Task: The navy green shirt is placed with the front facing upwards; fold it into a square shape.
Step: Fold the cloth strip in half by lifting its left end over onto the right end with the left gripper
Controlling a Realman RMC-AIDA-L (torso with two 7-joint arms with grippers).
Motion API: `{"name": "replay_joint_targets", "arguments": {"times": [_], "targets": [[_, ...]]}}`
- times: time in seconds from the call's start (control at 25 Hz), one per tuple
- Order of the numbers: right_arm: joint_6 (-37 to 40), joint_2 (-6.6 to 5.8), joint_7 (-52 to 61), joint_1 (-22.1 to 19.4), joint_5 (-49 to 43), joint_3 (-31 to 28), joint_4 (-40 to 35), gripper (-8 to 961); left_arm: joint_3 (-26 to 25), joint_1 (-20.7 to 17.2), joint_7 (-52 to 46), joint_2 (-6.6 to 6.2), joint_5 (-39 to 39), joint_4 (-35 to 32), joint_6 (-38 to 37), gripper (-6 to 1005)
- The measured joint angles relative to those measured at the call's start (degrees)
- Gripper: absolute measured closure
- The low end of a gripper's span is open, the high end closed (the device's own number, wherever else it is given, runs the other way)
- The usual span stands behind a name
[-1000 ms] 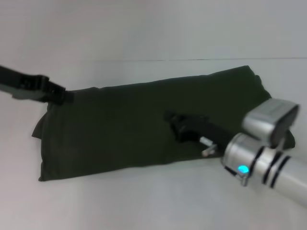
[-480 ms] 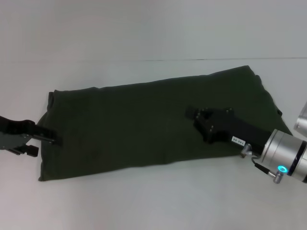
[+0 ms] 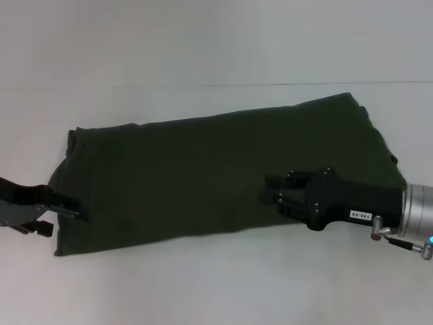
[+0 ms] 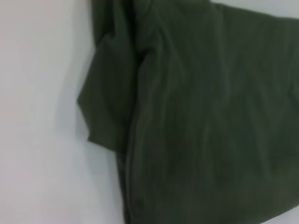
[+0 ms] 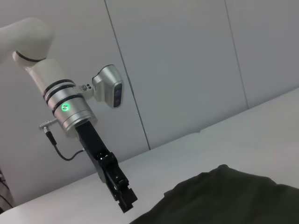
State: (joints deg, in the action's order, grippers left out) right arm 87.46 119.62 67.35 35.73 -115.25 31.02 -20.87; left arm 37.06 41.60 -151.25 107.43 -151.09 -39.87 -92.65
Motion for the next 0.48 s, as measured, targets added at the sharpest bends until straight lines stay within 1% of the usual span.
{"name": "replay_joint_targets", "arguments": {"times": [0.2, 0.32, 0.48], "targets": [[-1.0, 0.11, -0.5, -0.3, 0.0, 1.3, 0.3, 610, 0.0, -0.3, -0.1, 0.08, -0.4, 1.1, 0.2, 108], [-1.4, 0.15, -0.5, -0.3, 0.0, 1.9, 0.4, 530, 0.0, -0.6, -0.1, 0.37, -0.5, 1.6, 0.7, 108], [-1.4, 0.25, -0.5, -0.3, 0.0, 2.1, 0.5, 363, 0.3, -1.1, -0.1, 0.68, -0.5, 1.7, 1.8, 109]]}}
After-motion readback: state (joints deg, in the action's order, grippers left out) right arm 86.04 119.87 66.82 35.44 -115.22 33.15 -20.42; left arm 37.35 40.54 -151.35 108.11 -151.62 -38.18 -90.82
